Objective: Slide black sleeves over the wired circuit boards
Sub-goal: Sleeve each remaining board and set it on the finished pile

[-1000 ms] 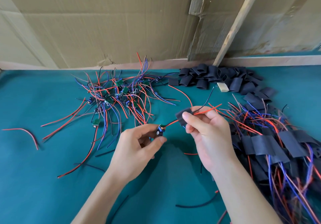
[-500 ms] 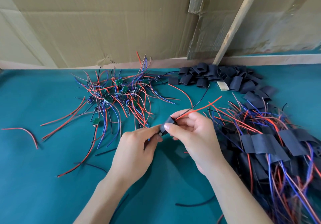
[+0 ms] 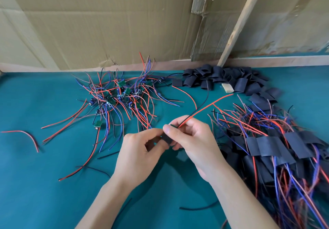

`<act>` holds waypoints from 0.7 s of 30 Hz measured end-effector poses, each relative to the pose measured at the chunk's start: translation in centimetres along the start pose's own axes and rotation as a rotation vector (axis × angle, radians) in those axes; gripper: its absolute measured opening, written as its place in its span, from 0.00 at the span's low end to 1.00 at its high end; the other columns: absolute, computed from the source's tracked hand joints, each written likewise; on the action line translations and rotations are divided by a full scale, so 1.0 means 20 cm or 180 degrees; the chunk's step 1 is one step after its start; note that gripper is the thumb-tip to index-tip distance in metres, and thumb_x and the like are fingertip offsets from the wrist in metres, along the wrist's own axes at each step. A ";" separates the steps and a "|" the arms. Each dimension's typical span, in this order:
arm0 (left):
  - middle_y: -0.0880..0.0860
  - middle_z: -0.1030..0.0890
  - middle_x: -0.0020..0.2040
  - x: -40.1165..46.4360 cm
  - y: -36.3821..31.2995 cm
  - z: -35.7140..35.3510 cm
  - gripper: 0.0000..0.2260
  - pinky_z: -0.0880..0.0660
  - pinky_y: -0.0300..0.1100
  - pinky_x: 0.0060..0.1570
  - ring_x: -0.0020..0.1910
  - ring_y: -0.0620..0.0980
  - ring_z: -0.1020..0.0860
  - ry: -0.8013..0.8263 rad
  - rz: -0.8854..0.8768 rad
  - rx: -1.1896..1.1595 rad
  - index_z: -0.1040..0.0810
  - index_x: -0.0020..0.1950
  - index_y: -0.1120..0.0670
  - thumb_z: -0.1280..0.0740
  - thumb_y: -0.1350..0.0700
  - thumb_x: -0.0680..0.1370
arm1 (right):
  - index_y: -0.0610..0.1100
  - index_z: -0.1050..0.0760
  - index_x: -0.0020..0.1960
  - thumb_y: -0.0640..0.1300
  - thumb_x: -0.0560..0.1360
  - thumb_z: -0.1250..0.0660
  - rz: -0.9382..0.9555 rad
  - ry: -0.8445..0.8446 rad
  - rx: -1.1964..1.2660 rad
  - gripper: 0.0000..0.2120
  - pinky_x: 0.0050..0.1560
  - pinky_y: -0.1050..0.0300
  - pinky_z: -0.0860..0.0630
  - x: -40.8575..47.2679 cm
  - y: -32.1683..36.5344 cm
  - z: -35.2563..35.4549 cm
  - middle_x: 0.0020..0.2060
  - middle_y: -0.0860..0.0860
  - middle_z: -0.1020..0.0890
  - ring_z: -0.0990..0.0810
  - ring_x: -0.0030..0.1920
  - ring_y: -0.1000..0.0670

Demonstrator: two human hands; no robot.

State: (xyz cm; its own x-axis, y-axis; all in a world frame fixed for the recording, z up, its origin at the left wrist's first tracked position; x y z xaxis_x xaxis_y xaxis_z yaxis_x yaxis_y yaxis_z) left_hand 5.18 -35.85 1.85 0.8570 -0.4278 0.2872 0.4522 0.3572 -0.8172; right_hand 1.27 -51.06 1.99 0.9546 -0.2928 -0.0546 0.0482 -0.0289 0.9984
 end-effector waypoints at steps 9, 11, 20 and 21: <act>0.37 0.19 0.38 0.04 0.05 0.07 0.05 0.24 0.36 0.41 0.34 0.42 0.22 -0.0240 -0.0146 0.0571 0.16 0.46 0.46 0.27 0.56 0.74 | 0.44 0.16 0.44 0.40 0.75 0.27 0.0102 -0.0770 -0.0066 0.01 0.23 0.63 0.32 -0.07 0.29 0.27 0.28 0.52 0.19 0.24 0.26 0.53; 0.41 0.23 0.39 0.04 0.09 0.09 0.05 0.22 0.44 0.43 0.37 0.47 0.22 -0.0338 -0.0095 0.1166 0.18 0.48 0.46 0.27 0.55 0.74 | 0.50 0.14 0.46 0.51 0.68 0.24 0.0284 -0.1024 -0.0652 0.09 0.23 0.64 0.30 -0.13 0.40 0.42 0.29 0.56 0.19 0.24 0.26 0.57; 0.45 0.24 0.47 0.04 0.13 0.05 0.07 0.29 0.45 0.38 0.48 0.53 0.22 -0.0228 0.0224 0.1836 0.29 0.50 0.47 0.35 0.46 0.79 | 0.80 0.30 0.50 0.87 0.56 0.41 0.0100 -0.1705 -0.3617 0.26 0.57 0.38 0.20 -0.28 0.58 1.09 0.39 0.62 0.18 0.17 0.54 0.38; 0.45 0.24 0.48 0.04 0.13 0.05 0.06 0.29 0.45 0.38 0.48 0.53 0.22 -0.0217 0.0246 0.1815 0.29 0.51 0.47 0.36 0.47 0.79 | 0.78 0.29 0.49 0.81 0.61 0.37 0.0312 -0.1635 -0.3684 0.19 0.57 0.40 0.20 -0.28 0.61 0.99 0.39 0.64 0.19 0.16 0.53 0.42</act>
State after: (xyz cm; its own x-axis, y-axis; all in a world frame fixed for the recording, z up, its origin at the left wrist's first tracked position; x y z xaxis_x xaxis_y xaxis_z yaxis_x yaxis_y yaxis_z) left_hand 7.19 -34.40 0.46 0.8982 -0.3351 0.2844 0.4332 0.7842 -0.4442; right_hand -9.27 -68.66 14.15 0.7579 -0.5892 0.2800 0.4591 0.7867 0.4127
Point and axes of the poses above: each hand's wrist, its own x-axis towards the middle knuckle, its own z-axis out of the back of the hand, y = z × x, the point moved 4 cm from there along x, towards the middle knuckle
